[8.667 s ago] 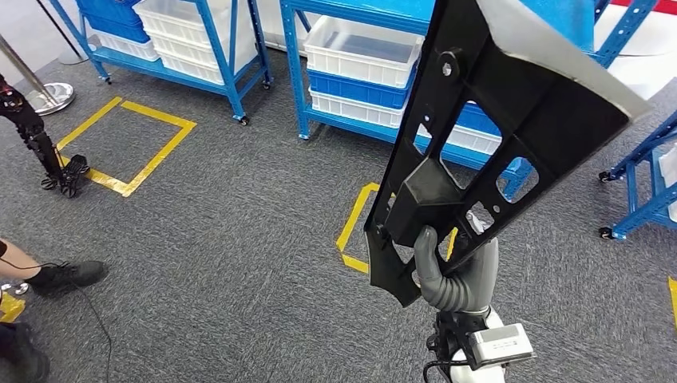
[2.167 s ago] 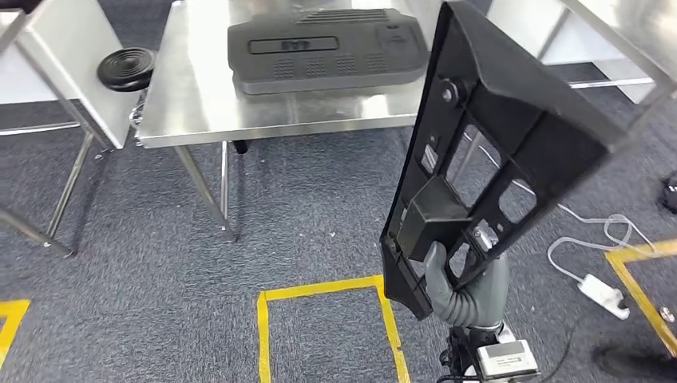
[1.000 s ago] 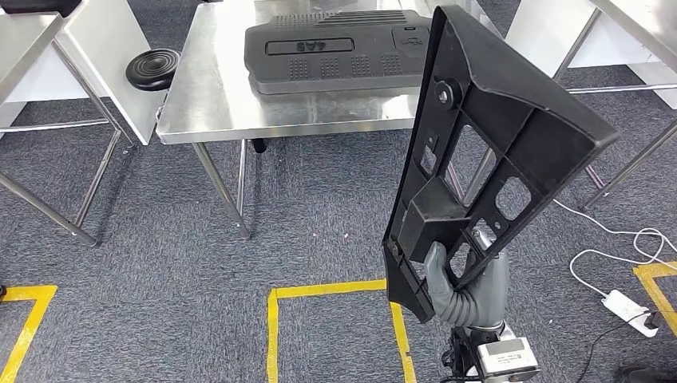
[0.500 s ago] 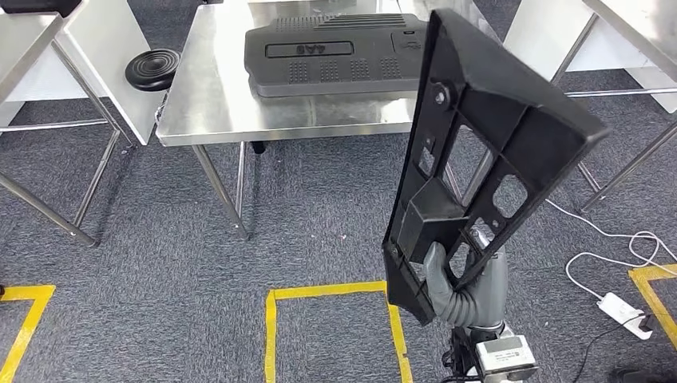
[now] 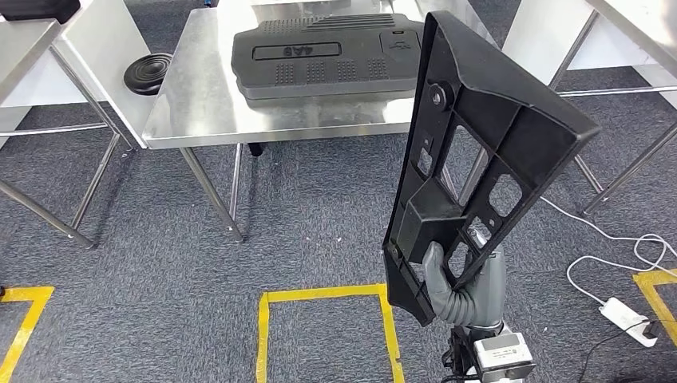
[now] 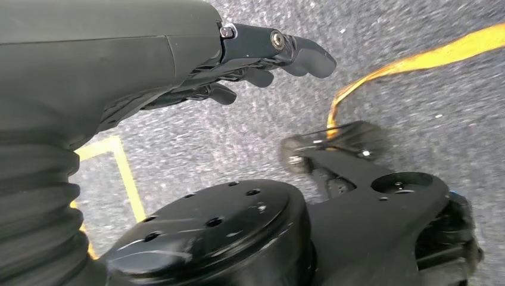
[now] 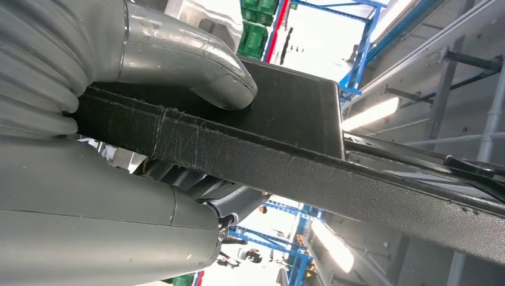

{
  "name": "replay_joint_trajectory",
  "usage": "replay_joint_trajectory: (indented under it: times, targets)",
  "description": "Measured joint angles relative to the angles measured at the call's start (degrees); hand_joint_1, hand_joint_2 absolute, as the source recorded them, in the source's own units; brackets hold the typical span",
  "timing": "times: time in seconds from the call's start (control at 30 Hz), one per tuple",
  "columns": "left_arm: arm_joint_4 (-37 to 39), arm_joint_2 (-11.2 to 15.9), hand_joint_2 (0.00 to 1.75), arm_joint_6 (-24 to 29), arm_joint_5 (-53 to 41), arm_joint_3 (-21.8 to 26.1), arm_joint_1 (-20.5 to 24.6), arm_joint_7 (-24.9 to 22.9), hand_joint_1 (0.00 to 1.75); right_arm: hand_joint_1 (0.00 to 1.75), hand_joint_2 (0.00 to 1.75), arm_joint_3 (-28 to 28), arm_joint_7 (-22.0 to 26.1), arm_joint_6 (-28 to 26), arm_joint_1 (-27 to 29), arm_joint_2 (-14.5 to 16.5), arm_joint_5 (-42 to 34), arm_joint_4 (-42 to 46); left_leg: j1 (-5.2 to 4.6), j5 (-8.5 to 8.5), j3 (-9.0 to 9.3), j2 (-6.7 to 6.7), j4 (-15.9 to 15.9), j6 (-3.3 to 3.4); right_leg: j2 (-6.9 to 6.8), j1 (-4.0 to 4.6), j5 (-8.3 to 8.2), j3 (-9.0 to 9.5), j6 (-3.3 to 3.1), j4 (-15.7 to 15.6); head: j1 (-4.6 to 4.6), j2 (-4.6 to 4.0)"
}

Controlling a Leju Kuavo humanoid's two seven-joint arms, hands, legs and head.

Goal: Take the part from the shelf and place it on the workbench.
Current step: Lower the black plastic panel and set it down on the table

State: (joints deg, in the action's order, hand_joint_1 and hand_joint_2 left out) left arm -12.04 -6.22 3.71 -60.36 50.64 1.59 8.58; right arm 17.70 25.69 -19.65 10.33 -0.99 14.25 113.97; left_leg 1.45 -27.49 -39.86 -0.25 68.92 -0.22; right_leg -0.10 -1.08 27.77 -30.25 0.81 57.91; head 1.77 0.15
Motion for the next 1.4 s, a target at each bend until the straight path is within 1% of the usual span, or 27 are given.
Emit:
replay_joint_trajectory:
  times: [0.07,0.1,0.17,0.23,0.27,0.3,0.37,0.4,0.43,0.47,0.5,0.53,0.57,0.63,0.73,0.8,0.87,0.9,0.93,0.97,1.03,1.07,1.1,1.2,1.27,1.37,1.4]
  targets:
    - [0.0,0.1,1.75,0.1,0.0,0.0,0.0,-0.2,0.0,1.75,1.75,0.0,0.0,0.0,0.0,0.1,0.0,0.0,-0.66,2.57,3.56,0.16,-6.9,1.08,0.01,0.37,0.44,0.34,0.06,0.0,-0.03,0.0]
    - [0.0,0.1,1.75,0.1,0.0,0.0,0.0,-0.3,0.0,1.75,1.75,0.0,0.0,0.0,0.0,0.1,0.1,0.0,-0.96,2.87,4.47,0.22,-8.8,1.34,0.0,0.46,0.61,0.35,0.26,0.0,-0.06,0.0]
    - [0.0,0.1,1.75,0.2,-0.1,0.0,0.0,-0.3,0.0,1.75,1.75,0.1,-0.1,0.0,-0.1,0.1,0.1,0.0,-1.4,2.53,4.77,0.14,-9.8,1.42,-0.1,0.43,0.83,0.41,0.89,-0.2,-0.02,0.0]
    - [0.0,0.0,1.75,0.2,-0.1,0.0,-0.1,-0.3,0.0,1.75,1.75,0.1,-0.1,0.1,-0.1,0.1,0.2,0.0,-1.19,2.69,5.46,-0.06,-10.8,1.61,-0.18,0.34,1.35,0.26,1.45,0.3,-0.06,0.0]
    - [0.0,0.0,1.75,0.2,-0.1,0.0,-0.1,-0.4,0.0,1.75,1.75,0.1,-0.1,0.1,-0.1,0.1,0.3,0.0,-1.03,2.81,5.92,-0.12,-11.3,1.75,-0.16,0.38,2.04,-0.48,1.53,1.9,-0.14,0.0]
    - [0.0,0.0,1.75,0.2,-0.1,0.0,-0.1,-0.4,0.0,1.75,1.75,0.1,-0.1,0.1,-0.2,0.1,0.3,0.0,-0.87,2.87,6.31,-0.17,-11.7,1.9,-0.11,0.38,3.17,-2.13,1.47,4.8,-0.23,0.0]
    - [0.0,0.0,1.75,0.2,-0.2,0.0,0.0,-0.4,0.0,1.75,1.75,0.1,-0.2,0.1,-0.2,0.1,0.4,-0.1,-0.96,2.69,6.48,-0.3,-11.8,2.18,-0.02,0.37,5.52,-6.9,1.37,12.5,-0.33,0.0]
    - [0.0,0.0,1.75,0.2,-0.2,0.0,0.1,-0.4,0.0,1.75,1.75,0.1,-0.2,0.1,-0.1,0.0,0.4,-0.2,-0.98,2.53,6.55,-0.39,-11.8,2.24,-0.02,0.33,5.87,-8.88,1.61,15.1,-0.35,0.0]
    - [0.0,0.0,1.75,0.2,-0.2,0.0,0.1,-0.4,0.0,1.75,1.75,0.1,-0.3,0.1,-0.1,0.0,0.4,-0.3,-0.99,2.35,6.71,-0.5,-11.8,2.23,-0.02,0.27,5.16,-9.74,2.1,15.4,-0.36,0.0]
    - [0.0,0.0,1.75,0.2,-0.3,0.0,0.0,-0.4,0.0,1.75,1.75,0.1,-0.3,0.1,-0.1,-0.1,0.5,-0.3,-0.98,2.16,6.94,-0.62,-11.7,2.14,-0.02,0.18,3.52,-9.36,2.74,13.4,-0.37,0.0]
    - [0.0,-0.1,1.75,0.2,-0.3,0.0,0.0,-0.4,0.0,1.75,1.75,0.1,-0.3,0.0,-0.1,-0.1,0.6,-0.4,-0.96,1.92,7.22,-0.76,-11.7,1.97,-0.03,0.06,1.35,-7.97,3.4,9.5,-0.37,0.0]
    - [0.0,-0.1,1.75,0.2,-0.3,0.0,0.0,-0.4,0.0,1.75,1.75,0.1,-0.3,0.0,-0.1,-0.1,0.6,-0.4,-1.11,1.61,7.42,-0.88,-11.5,1.69,-0.02,0.02,-0.57,-6.29,3.73,5.4,-0.39,0.0]
    - [0.0,-0.1,1.75,0.2,-0.3,0.0,0.0,-0.3,0.0,1.75,1.75,0.1,-0.3,0.0,-0.1,-0.1,0.7,-0.4,-1.26,1.29,7.53,-1.0,-11.4,1.41,0.0,-0.01,-1.91,-4.83,3.54,2.2,-0.38,0.0]
    - [0.0,-0.1,1.75,0.2,-0.3,0.0,0.0,-0.3,0.0,1.75,1.75,0.1,-0.3,0.0,-0.1,-0.2,0.8,-0.4,-1.55,0.82,7.58,-1.09,-11.2,0.87,0.06,0.17,-2.69,-3.64,2.28,-0.2,-0.32,0.0]
    - [0.0,-0.1,1.75,0.2,-0.4,0.0,0.0,-0.3,0.0,1.75,1.75,0.1,-0.3,-0.2,-0.1,-0.2,1.3,-0.4,-1.3,-0.17,7.36,-0.84,-10.0,-0.02,0.06,-0.2,-2.63,-3.14,0.62,-0.4,-0.22,0.0]
    - [0.0,-0.1,1.75,0.1,-0.4,0.0,0.0,-0.2,0.0,1.75,1.75,0.1,-0.3,-0.3,-0.1,-0.2,1.8,-0.4,-1.1,-2.97,4.89,-0.53,-4.7,-0.62,-0.04,-0.48,-2.39,-2.55,-0.14,-0.5,-0.08,0.0]
    - [0.0,-0.1,1.75,0.1,-0.6,0.1,0.0,-0.3,0.0,1.75,1.75,0.1,-0.3,-0.6,0.0,-0.2,2.6,-0.4,-0.88,-5.96,0.55,-0.32,3.1,-1.03,-0.1,-0.42,-2.05,-2.19,-0.56,-0.5,-0.03,0.0]
    - [0.0,-0.1,1.75,0.0,-0.6,0.1,0.0,-0.3,0.0,1.75,1.75,0.1,-0.3,-0.8,0.0,-0.3,3.2,-0.4,-0.79,-6.17,-0.94,-0.25,5.2,-1.12,-0.08,-0.41,-1.86,-1.99,-0.59,-0.5,-0.03,0.0]
    - [0.0,-0.1,1.75,0.0,-0.7,0.1,0.0,-0.3,0.0,1.75,1.75,0.1,-0.4,-0.9,0.0,-0.3,3.9,-0.5,-0.71,-5.14,-1.35,-0.19,5.3,-1.16,-0.04,-0.44,-1.63,-1.68,-0.52,-0.5,-0.01,0.0]
    - [0.0,-0.1,1.75,0.0,-0.7,0.1,0.0,-0.3,0.0,1.75,1.75,0.1,-0.6,-1.0,-0.1,-0.4,4.8,-0.5,-0.66,-3.01,-0.43,-0.1,2.8,-1.13,0.01,-0.52,-1.33,-1.24,-0.34,-0.5,-0.01,0.0]
    - [0.0,-0.1,1.75,0.0,-0.9,0.1,0.0,-0.4,0.0,1.75,1.75,0.1,-1.0,-1.3,-0.2,-0.5,6.6,-0.7,-0.65,1.36,3.18,0.15,-5.1,-0.98,0.09,-0.48,-0.63,-0.39,0.22,-0.5,0.03,0.0]
    - [0.0,-0.1,1.75,0.0,-1.0,0.1,0.0,-0.5,0.0,1.75,1.75,0.1,-1.3,-1.4,-0.5,-0.5,7.5,-0.8,-0.72,2.39,4.58,0.2,-8.1,-0.77,0.11,-0.35,-0.32,-0.15,0.56,-0.5,0.04,0.0]
    - [0.0,-0.1,1.75,0.0,-1.0,0.1,0.0,-0.5,0.0,1.75,1.75,0.2,-1.5,-1.5,-0.8,-0.5,8.4,-0.9,-0.85,2.57,5.25,0.18,-9.6,-0.49,0.13,-0.2,-0.09,-0.05,0.91,-0.5,0.05,0.0]
    - [0.0,-0.2,1.75,-0.1,-1.2,0.1,0.1,-0.4,0.0,1.75,1.75,0.4,-2.1,-1.9,-2.2,-0.5,11.1,-1.5,-1.15,2.07,5.55,-0.07,-10.3,0.78,0.1,-0.17,0.31,0.18,1.94,-0.7,0.08,0.0]
    - [0.0,-0.2,1.75,-0.1,-1.3,0.1,0.1,-0.3,0.0,1.75,1.75,0.7,-2.5,-2.4,-3.3,-0.5,12.7,-1.9,-0.98,2.04,6.21,-0.16,-10.8,1.69,0.07,-0.12,1.64,-1.37,2.06,2.4,-0.01,0.0]
    - [0.0,-0.2,1.75,-0.3,-1.4,0.2,0.3,-0.2,0.0,1.75,1.75,1.5,-3.2,-2.9,-4.9,-0.5,14.6,-3.0,-1.16,1.52,6.72,-0.31,-10.9,2.48,0.07,-0.05,4.98,-8.64,1.57,13.9,-0.22,0.0]
    - [0.0,-0.2,1.75,-0.4,-1.4,0.2,0.3,-0.2,0.0,1.75,1.75,1.8,-3.6,-3.1,-5.5,-0.5,15.3,-3.5,-1.28,1.25,6.95,-0.43,-10.9,2.59,0.07,-0.03,4.97,-10.5,1.74,16.0,-0.21,0.0]
